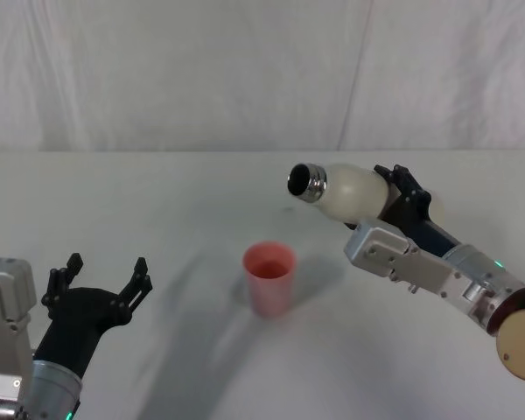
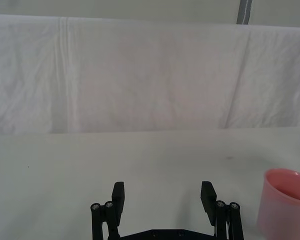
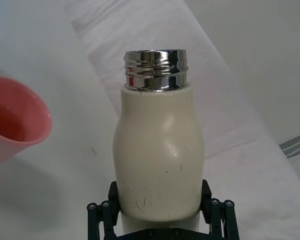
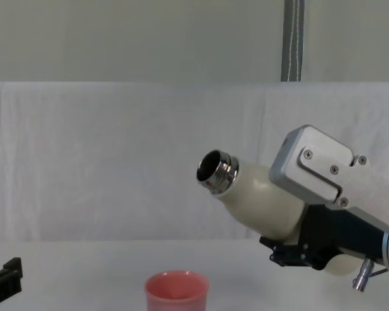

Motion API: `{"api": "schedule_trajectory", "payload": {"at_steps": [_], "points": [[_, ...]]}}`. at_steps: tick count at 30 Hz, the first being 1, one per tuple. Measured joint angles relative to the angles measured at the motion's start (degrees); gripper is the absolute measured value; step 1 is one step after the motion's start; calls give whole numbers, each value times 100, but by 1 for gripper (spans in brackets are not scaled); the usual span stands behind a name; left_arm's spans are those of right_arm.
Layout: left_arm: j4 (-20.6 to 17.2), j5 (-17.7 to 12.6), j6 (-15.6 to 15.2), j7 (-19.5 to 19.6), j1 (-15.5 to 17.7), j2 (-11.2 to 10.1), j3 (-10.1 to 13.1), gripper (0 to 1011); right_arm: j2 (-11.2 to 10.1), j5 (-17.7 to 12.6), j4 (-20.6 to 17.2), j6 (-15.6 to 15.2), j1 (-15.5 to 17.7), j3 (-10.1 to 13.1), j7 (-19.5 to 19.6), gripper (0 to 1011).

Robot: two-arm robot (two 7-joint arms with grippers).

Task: Grasp the thermos with one hand and pour water into the cup lid.

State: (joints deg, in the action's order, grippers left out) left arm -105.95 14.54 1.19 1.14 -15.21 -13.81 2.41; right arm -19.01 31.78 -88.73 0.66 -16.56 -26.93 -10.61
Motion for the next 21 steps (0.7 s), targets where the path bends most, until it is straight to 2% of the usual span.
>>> {"api": "schedule_trajectory", "payload": {"at_steps": [8, 21], "points": [[0, 0, 0, 0, 0, 0, 0, 1001, -44, 189, 41, 6, -64, -133, -121, 950], [0, 0, 0, 0, 0, 0, 0, 1001, -121, 684, 85, -110, -134, -459, -190, 950]]}}
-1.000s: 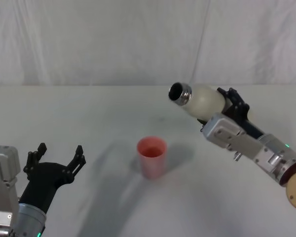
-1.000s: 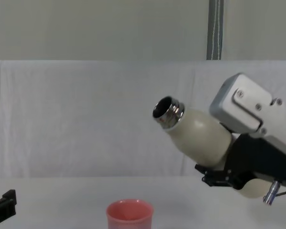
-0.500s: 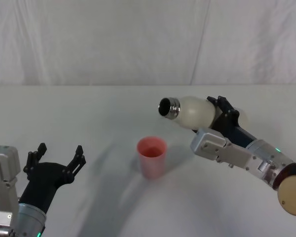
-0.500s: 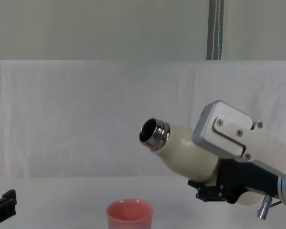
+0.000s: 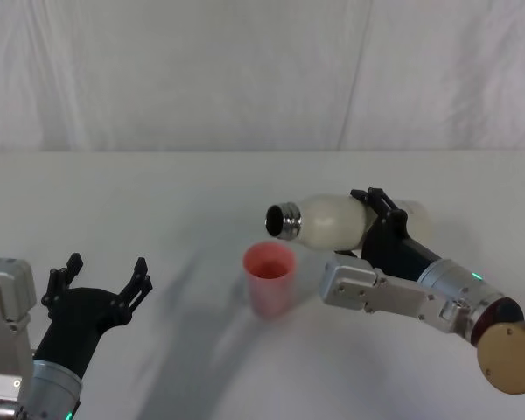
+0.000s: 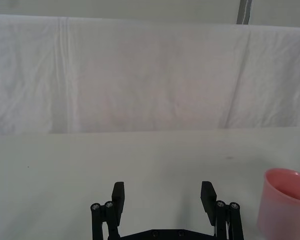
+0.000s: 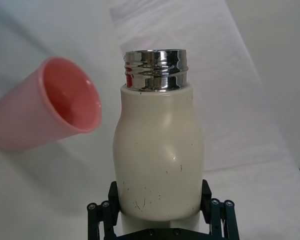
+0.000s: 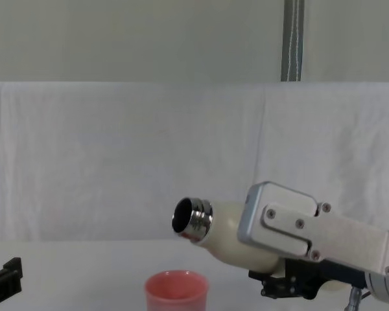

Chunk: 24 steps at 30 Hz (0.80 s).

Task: Grasp the thermos with one hand and pour water into the cup lid.

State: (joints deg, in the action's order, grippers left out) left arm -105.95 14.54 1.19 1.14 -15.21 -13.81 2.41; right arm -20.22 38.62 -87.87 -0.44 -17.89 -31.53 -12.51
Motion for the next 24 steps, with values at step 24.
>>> {"api": "schedule_trajectory", "payload": {"at_steps": [24], "points": [[0, 0, 0, 0, 0, 0, 0, 1001, -142, 462, 0, -191, -204, -255, -211, 950]]}}
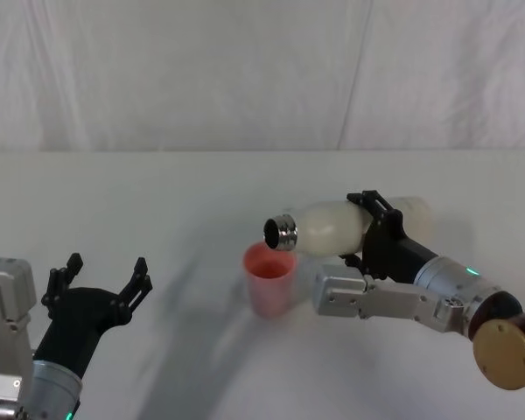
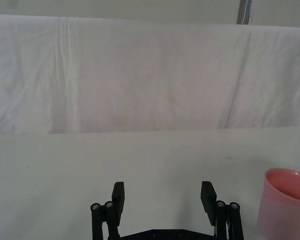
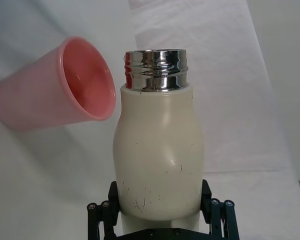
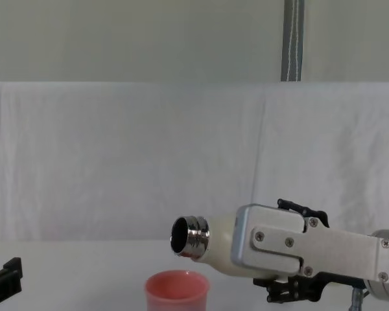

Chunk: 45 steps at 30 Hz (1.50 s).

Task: Grasp the thermos with one hand and pour water into the cup lid.

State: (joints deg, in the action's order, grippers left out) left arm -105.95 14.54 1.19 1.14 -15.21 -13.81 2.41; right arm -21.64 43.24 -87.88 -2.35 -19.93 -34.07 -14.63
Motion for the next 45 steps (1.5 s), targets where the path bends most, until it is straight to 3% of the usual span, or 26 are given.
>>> {"api": "schedule_trajectory", "payload": {"at_steps": [21, 45], "points": [[0, 0, 0, 0, 0, 0, 0, 1001, 62, 308, 352, -56, -175, -62, 195, 950], [0, 0, 0, 0, 0, 0, 0, 1001, -72, 713, 350, -40, -279, -200, 333, 950]]}}
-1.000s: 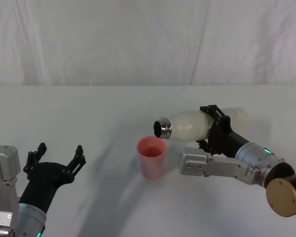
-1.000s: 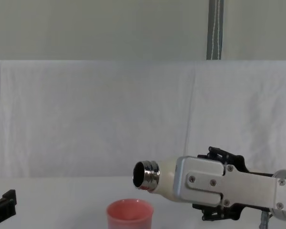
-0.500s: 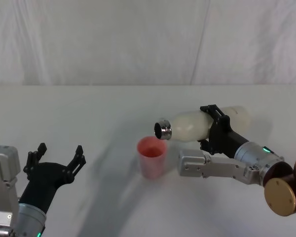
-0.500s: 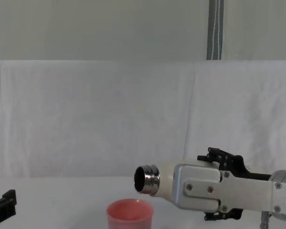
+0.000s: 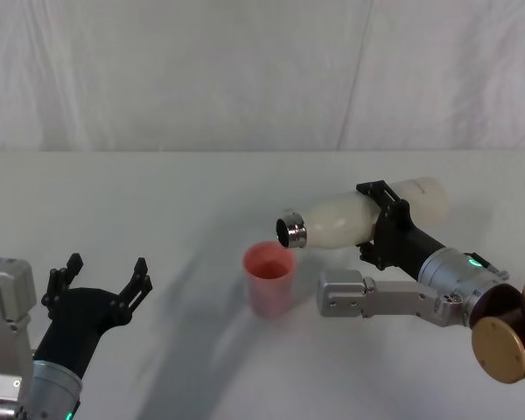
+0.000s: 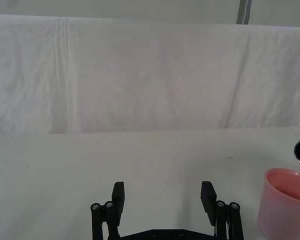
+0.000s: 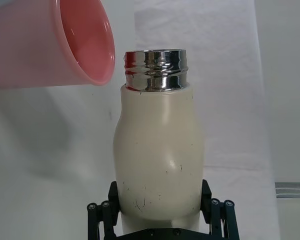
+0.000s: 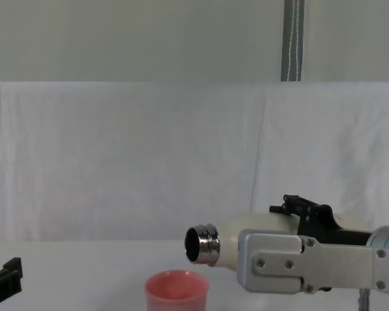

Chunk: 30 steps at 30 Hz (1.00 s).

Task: Grasp the thermos with one hand and pour water into the cup lid.

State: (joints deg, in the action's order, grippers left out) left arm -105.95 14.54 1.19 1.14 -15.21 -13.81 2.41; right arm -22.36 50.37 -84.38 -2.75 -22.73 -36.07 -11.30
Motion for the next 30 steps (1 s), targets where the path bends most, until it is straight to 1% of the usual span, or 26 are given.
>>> {"api": "schedule_trajectory", "payload": {"at_steps": [30], "points": [[0, 0, 0, 0, 0, 0, 0, 1001, -63, 227, -105, 27, -76, -109, 38, 950]]}}
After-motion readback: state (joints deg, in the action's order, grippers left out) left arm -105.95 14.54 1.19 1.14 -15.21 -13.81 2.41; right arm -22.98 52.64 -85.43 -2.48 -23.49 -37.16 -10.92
